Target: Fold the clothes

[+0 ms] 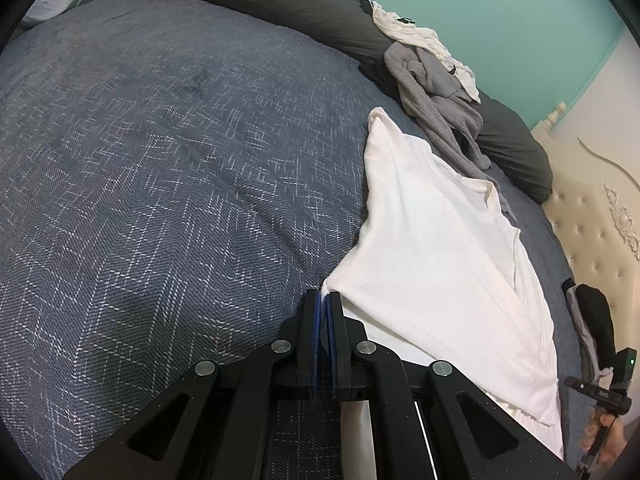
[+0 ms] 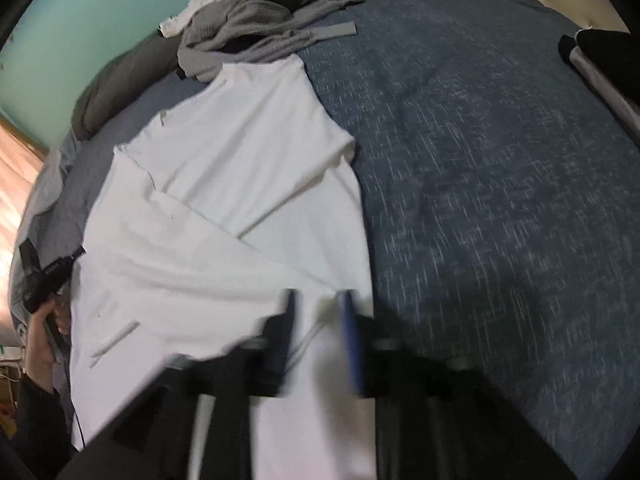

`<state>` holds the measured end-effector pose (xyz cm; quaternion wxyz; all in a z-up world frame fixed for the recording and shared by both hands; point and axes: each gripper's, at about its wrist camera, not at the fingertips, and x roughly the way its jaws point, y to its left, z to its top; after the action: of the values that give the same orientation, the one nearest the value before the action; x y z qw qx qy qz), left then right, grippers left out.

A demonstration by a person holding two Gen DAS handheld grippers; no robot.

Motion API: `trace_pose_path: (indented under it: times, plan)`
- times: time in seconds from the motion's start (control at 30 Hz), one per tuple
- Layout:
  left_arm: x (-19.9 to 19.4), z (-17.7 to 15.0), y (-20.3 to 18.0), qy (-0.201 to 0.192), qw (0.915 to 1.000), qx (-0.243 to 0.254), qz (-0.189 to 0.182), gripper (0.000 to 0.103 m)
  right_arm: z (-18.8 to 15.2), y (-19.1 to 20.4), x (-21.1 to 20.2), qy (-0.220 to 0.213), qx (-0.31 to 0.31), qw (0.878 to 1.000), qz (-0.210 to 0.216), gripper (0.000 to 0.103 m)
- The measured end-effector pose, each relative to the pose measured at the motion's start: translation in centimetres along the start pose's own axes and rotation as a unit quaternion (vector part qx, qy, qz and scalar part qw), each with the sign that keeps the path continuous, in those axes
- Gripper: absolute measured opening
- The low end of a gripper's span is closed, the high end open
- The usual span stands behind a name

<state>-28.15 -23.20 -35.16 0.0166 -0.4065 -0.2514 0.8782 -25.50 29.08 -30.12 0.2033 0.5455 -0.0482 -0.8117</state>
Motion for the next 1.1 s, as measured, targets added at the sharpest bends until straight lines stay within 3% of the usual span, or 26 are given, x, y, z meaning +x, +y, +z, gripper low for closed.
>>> trace_pose_path:
  times: [0.13,0.33,0.4,0.5,0.7,1.0,1.1]
  plan:
    - [0.0,0.0,0.0,0.001,1.0,-0.001,0.0,0.004,-1.8,1.8,0.4,0.033,-0.009,0.999,0.031,0.034]
    - [-0.1,0.0,0.1,0.003,1.0,-0.001,0.0,0.004,-4.0,3.7,2.8,0.078,-0.012,0.996,0.031,0.034]
    - [-0.1,0.0,0.1,0.003,1.0,-0.002,-0.001,0.004,-4.2,3.6,2.9,0.074,-0.005,0.997,0.032,0.013]
    - [-0.1,0.0,0.2,0.003,1.0,-0.003,-0.001,0.004,-4.3,3.4,2.5,0.067,0.001,0.997,0.034,0.003]
    - [-0.1,0.0,0.2,0.002,1.0,-0.004,0.0,0.004,-3.9,3.7,-0.5,0.051,-0.004,0.997,0.052,0.002]
    - [-0.2,-0.1,0.2,0.003,1.0,-0.003,0.001,0.004,-6.6,3.7,1.4,0.11,-0.004,0.992,0.057,0.002]
    - [-0.2,-0.1,0.2,0.003,1.0,-0.004,-0.001,0.004,-6.2,3.1,1.2,0.095,0.005,0.993,0.063,0.006]
